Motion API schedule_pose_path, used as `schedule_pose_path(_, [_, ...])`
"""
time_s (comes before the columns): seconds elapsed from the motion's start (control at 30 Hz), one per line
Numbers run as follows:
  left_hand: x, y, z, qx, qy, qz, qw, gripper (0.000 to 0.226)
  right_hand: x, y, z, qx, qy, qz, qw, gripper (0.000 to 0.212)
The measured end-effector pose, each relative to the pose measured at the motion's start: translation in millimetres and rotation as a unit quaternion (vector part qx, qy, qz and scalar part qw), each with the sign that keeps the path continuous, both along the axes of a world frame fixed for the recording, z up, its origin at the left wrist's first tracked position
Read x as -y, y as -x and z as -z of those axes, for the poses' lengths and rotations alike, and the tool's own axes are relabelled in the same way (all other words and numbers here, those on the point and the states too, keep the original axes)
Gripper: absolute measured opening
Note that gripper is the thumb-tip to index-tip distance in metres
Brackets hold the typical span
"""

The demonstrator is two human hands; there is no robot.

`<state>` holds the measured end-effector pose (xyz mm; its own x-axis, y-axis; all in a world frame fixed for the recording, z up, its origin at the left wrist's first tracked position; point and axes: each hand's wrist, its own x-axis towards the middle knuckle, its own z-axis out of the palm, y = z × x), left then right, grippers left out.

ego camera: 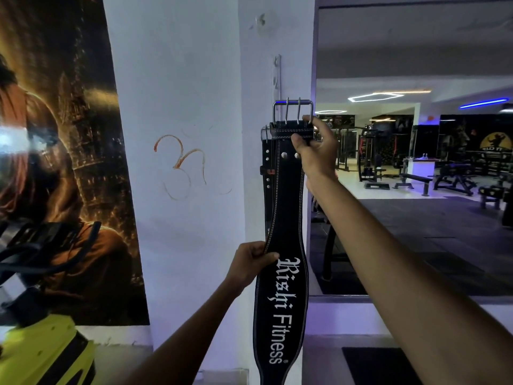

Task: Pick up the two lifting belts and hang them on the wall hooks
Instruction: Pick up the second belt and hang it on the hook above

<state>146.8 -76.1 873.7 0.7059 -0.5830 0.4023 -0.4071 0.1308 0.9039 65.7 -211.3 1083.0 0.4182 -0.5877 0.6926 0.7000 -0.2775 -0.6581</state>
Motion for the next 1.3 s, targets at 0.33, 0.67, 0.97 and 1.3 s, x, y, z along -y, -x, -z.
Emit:
schedule_pose_path(0.33, [9, 5, -62, -0.006, 0.104, -0.070, 0.992, 0.015, 4, 0, 19, -0.037, 0.002, 0.001, 0.999, 0.047])
schedule_pose_path(0.67, [21, 13, -198, 0.228, 0.135, -0.134, 0.955, 0.033, -11, 14, 30, -0.041, 0.002, -0.052, 0.998, 0.061])
schedule_pose_path(0.97, [29, 27, -188, 0.178, 0.208, -0.145, 0.951, 0.035, 15, 22, 20, -0.069, 0.276, 0.178, 0.942, 0.034])
schedule_pose_path(1.3, [34, 27, -190, 0.229, 0.196, -0.151, 0.941, 0.011, 26, 16, 3, -0.063, 0.249, 0.092, 0.962, 0.019])
